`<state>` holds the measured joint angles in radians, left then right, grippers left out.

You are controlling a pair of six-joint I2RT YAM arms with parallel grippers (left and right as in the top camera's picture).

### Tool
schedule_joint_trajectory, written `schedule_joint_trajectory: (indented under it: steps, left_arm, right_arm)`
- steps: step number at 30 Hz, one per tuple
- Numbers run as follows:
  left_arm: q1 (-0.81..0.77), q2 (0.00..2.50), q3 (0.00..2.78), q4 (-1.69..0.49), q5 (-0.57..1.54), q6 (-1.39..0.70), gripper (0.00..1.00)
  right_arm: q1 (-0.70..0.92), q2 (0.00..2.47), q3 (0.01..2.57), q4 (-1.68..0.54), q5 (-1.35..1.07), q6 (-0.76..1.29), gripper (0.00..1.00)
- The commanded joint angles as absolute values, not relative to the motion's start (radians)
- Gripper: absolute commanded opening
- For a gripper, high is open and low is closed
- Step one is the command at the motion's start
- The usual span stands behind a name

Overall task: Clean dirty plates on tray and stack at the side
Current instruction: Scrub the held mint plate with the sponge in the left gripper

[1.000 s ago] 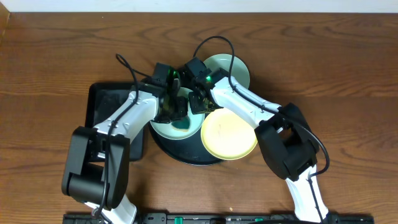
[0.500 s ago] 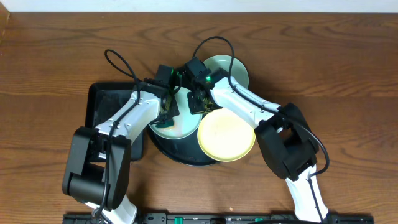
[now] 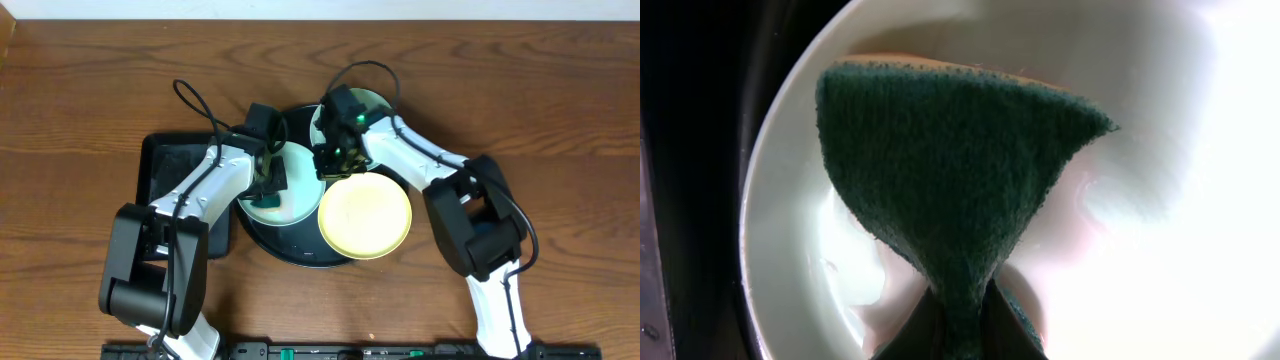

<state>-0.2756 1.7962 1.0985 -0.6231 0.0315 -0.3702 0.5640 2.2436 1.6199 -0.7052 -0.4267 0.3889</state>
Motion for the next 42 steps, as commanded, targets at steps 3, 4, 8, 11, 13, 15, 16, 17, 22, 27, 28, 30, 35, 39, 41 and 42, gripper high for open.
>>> schedule_joint_trajectory:
  steps: [3, 4, 8, 11, 13, 15, 16, 17, 22, 27, 28, 30, 35, 39, 41, 42]
  left_arm:
    - [-0.282, 1.814, 1.081, -0.636, 0.36, -0.232, 0.07]
    - [-0.286, 1.814, 1.081, -0.635, 0.39, -0.221, 0.08]
    - [-0.293, 1.814, 1.081, -0.595, 0.411, -0.218, 0.07]
    - [-0.289, 1.814, 1.081, -0.518, 0.404, -0.218, 0.07]
    - [-0.287, 1.814, 1.081, -0.474, 0.348, -0.227, 0.08]
    - [-0.287, 1.814, 1.081, -0.457, 0.188, -0.296, 0.07]
    - [-0.287, 1.814, 1.081, -0.461, 0.077, -0.351, 0.08]
    - [-0.287, 1.814, 1.081, -0.472, -0.022, -0.405, 0.08]
    - [-0.287, 1.814, 1.081, -0.565, -0.297, -0.537, 0.07]
    - [-0.287, 1.814, 1.081, -0.617, 0.026, -0.233, 0.07]
    - [-0.287, 1.814, 1.081, -0.622, 0.122, -0.163, 0.07]
    - [-0.287, 1.814, 1.081, -0.637, 0.323, -0.036, 0.08]
    - [-0.287, 1.814, 1.081, -0.632, 0.497, 0.06, 0.08]
    - [-0.275, 1.814, 1.082, -0.551, 0.439, 0.0, 0.07]
    - [-0.266, 1.814, 1.084, -0.52, 0.302, -0.13, 0.08]
    - [-0.26, 1.814, 1.089, -0.514, 0.192, -0.225, 0.07]
  right_arm:
    - [0.561, 2.286, 1.562, -0.684, -0.506, 0.332, 0.01]
    - [0.561, 2.286, 1.562, -0.682, -0.506, 0.332, 0.01]
    - [0.564, 2.286, 1.562, -0.676, -0.505, 0.332, 0.01]
    - [0.564, 2.286, 1.562, -0.676, -0.498, 0.333, 0.01]
    - [0.564, 2.286, 1.562, -0.676, -0.498, 0.333, 0.01]
    - [0.564, 2.286, 1.562, -0.676, -0.498, 0.333, 0.01]
    - [0.564, 2.286, 1.562, -0.676, -0.498, 0.333, 0.01]
    - [0.564, 2.286, 1.562, -0.676, -0.497, 0.333, 0.01]
    - [0.564, 2.286, 1.562, -0.676, -0.483, 0.336, 0.01]
    - [0.564, 2.286, 1.562, -0.676, -0.479, 0.344, 0.01]
    - [0.564, 2.286, 1.562, -0.676, -0.479, 0.344, 0.01]
    - [0.564, 2.286, 1.562, -0.676, -0.479, 0.344, 0.01]
    - [0.564, 2.286, 1.562, -0.676, -0.479, 0.344, 0.01]
    - [0.564, 2.286, 1.562, -0.676, -0.479, 0.344, 0.01]
    - [0.564, 2.286, 1.562, -0.676, -0.479, 0.344, 0.01]
    - [0.564, 2.286, 1.562, -0.676, -0.479, 0.344, 0.01]
